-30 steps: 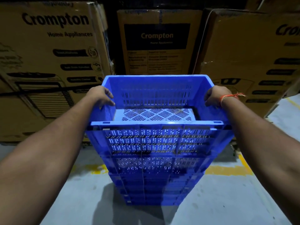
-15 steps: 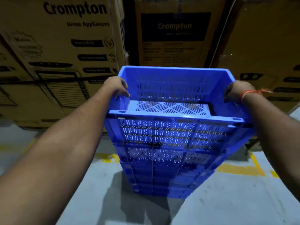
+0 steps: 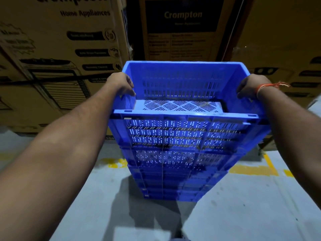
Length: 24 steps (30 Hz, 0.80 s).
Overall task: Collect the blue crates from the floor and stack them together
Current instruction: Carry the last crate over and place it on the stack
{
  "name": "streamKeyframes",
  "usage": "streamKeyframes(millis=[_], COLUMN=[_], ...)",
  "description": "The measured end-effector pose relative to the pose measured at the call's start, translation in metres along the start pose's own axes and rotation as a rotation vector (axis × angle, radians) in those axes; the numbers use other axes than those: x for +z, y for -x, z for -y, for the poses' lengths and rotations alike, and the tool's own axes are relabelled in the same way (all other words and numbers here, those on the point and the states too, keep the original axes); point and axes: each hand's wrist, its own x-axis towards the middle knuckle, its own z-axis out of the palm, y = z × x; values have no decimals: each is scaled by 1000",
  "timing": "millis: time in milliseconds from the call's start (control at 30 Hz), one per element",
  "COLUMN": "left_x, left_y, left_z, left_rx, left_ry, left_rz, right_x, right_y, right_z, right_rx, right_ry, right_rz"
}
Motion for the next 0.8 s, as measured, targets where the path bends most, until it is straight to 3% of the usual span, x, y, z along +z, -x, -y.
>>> streamKeyframes(millis=[800], left_x=[7], left_y=[-19], left_z=[6], left_rx=[-16], left_ry=[-10], left_rz=[-14], right_x=[4], right_y=[-22], right_z=[-12], right_rx=[-36], right_ry=[-16], right_rz=[27])
